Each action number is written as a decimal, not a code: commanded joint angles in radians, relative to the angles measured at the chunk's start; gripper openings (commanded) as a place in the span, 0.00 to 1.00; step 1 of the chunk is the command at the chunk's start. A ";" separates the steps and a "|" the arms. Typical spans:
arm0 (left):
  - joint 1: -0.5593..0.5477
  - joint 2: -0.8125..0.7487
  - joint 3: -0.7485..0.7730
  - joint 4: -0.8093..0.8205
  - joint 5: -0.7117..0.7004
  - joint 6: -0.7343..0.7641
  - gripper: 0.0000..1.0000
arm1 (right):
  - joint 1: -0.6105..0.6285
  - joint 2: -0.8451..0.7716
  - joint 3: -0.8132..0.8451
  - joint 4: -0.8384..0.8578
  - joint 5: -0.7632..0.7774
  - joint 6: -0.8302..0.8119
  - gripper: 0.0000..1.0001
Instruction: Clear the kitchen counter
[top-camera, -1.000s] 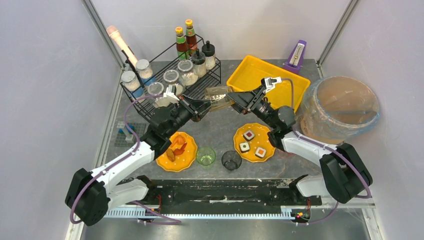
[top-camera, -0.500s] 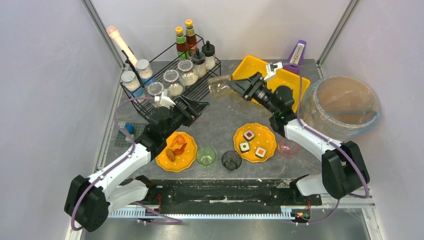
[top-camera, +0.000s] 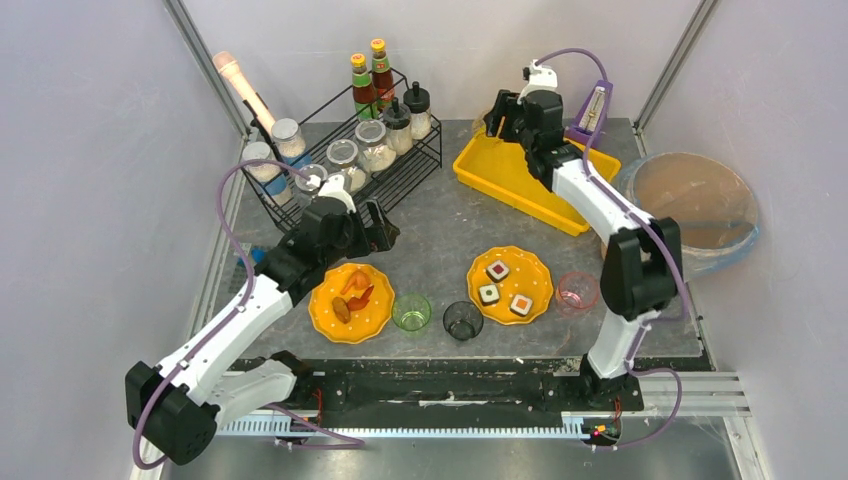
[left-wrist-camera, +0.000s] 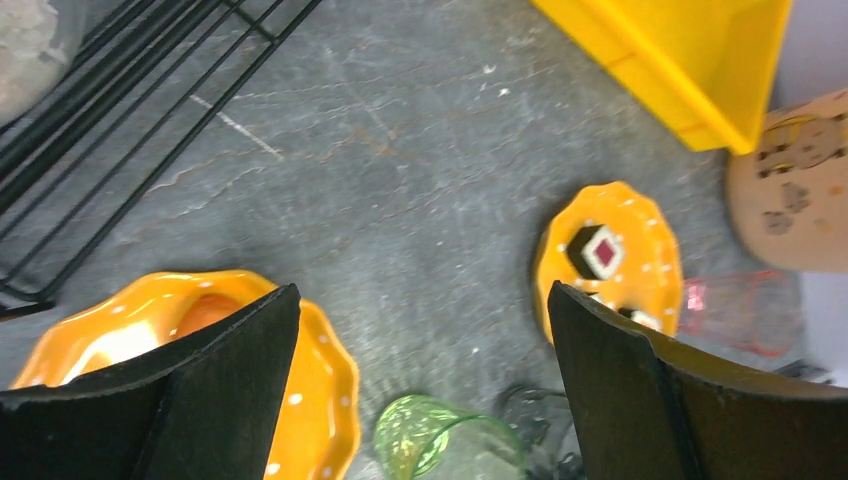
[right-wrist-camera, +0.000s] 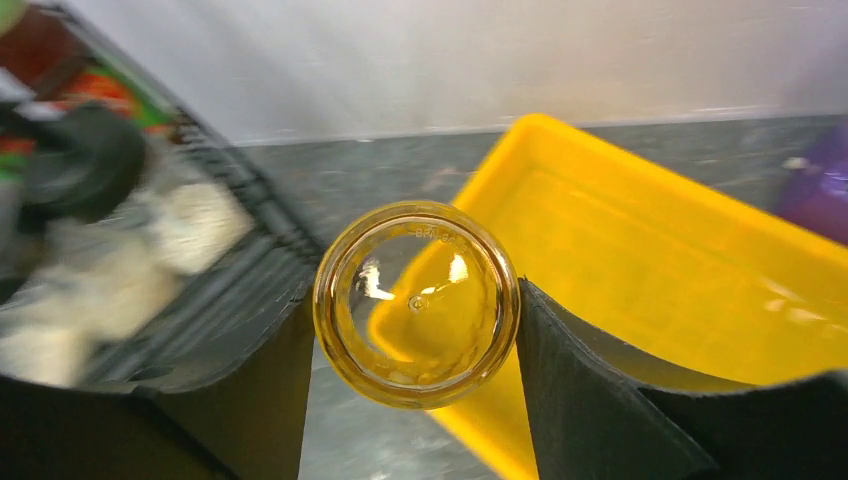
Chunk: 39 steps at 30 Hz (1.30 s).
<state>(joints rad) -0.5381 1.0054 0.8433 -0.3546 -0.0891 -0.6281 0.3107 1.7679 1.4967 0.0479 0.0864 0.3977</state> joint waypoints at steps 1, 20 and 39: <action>0.003 0.024 0.077 -0.132 -0.033 0.182 0.98 | -0.028 0.143 0.123 0.024 0.169 -0.175 0.02; 0.001 0.188 0.125 -0.137 0.176 0.294 0.96 | -0.060 0.617 0.409 0.310 0.236 -0.253 0.41; -0.019 0.142 0.104 -0.315 0.368 0.391 0.92 | -0.064 0.202 0.083 0.314 0.172 -0.183 0.98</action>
<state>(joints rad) -0.5411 1.2015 0.9249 -0.6098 0.2165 -0.3012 0.2504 2.1845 1.6512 0.3454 0.3031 0.1642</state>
